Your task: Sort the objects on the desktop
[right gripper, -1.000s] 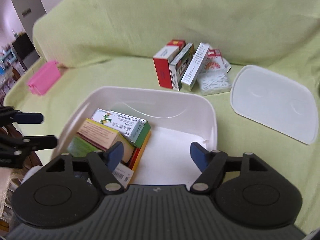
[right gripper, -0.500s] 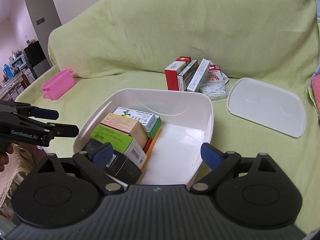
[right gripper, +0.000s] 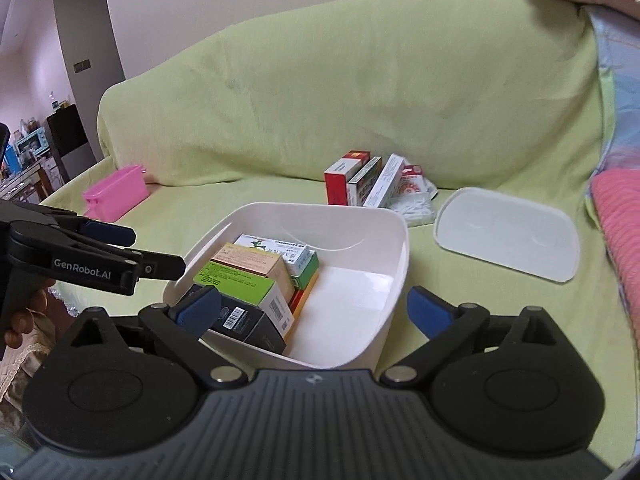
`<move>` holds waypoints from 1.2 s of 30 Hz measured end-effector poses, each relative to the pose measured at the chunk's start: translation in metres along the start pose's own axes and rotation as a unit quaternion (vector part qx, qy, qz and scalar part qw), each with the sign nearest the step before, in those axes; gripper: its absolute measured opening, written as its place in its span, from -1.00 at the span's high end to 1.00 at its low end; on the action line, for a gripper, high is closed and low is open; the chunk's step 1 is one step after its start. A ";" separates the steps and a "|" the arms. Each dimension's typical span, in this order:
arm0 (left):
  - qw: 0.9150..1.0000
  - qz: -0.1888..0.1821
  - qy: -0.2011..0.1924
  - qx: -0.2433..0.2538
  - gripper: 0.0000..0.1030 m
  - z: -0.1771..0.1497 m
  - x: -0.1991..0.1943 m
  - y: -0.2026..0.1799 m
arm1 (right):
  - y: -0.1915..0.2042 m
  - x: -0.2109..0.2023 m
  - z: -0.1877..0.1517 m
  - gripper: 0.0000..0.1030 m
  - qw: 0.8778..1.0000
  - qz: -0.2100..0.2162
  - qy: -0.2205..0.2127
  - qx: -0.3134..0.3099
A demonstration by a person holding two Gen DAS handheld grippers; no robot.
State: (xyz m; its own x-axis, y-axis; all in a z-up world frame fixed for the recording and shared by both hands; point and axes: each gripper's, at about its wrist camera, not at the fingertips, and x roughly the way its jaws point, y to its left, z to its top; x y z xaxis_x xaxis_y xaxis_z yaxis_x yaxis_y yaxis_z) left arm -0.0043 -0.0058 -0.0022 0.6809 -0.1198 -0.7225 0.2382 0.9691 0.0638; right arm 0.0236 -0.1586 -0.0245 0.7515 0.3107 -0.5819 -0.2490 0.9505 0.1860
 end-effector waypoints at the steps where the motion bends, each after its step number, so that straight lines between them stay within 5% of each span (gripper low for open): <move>1: 1.000 -0.003 0.001 0.001 -0.73 -0.002 -0.001 -0.003 | 0.000 -0.002 -0.001 -0.92 1.000 -0.002 -0.002 0.001; 22: 0.998 0.036 0.028 -0.042 -0.73 -0.025 0.016 0.010 | -0.010 0.057 0.012 -0.97 0.998 -0.027 0.056 0.010; 36: 0.999 0.045 0.018 -0.012 -0.73 0.022 0.044 -0.016 | -0.037 0.058 0.049 -0.98 0.995 -0.094 0.042 -0.012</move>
State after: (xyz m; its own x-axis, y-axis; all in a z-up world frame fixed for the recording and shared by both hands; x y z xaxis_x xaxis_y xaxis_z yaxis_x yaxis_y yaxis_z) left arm 0.0368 -0.0308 -0.0196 0.6733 -0.0239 -0.7390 0.1602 0.9804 0.1143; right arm 0.1064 -0.1751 -0.0262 0.7323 0.1251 -0.6694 -0.1246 0.9910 0.0489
